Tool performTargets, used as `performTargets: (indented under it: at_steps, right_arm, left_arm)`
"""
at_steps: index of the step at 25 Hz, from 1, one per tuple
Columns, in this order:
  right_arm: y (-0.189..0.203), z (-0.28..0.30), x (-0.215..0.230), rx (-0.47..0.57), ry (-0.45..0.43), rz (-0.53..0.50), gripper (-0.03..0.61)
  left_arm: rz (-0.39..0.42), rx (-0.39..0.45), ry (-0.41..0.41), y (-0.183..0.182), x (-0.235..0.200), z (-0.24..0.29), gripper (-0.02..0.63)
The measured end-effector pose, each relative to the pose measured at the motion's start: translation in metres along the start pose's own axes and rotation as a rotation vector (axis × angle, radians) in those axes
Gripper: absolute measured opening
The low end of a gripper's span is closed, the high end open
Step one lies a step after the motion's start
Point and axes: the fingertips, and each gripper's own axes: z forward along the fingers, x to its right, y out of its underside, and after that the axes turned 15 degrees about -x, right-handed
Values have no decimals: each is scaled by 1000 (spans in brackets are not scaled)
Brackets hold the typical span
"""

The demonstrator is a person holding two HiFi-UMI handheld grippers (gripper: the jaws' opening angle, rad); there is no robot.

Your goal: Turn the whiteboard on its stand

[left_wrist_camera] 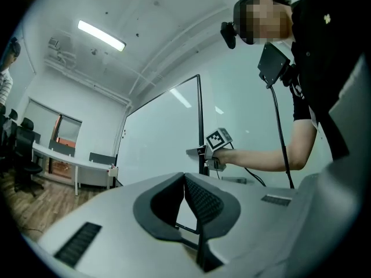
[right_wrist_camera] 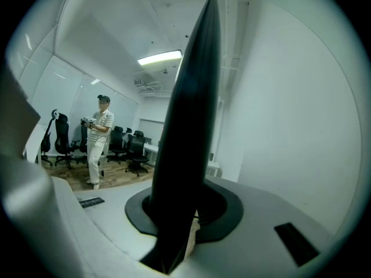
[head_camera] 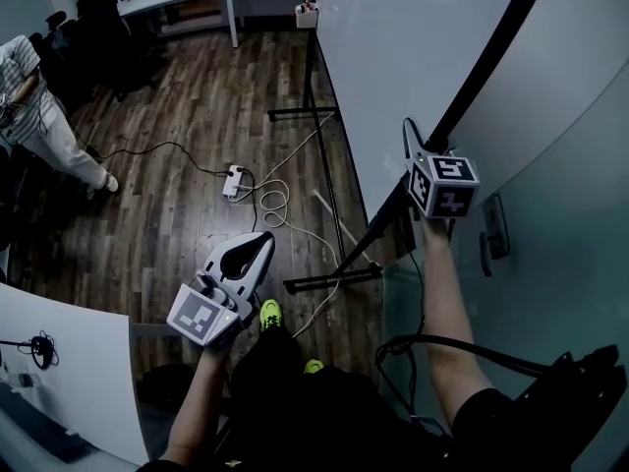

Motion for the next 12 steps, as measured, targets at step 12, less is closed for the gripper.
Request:
performTargets:
  at_steps: [12]
  right_arm:
    - [-5, 27, 6, -6, 12, 8, 58]
  left_arm:
    - [-48, -16, -19, 13, -20, -9, -6]
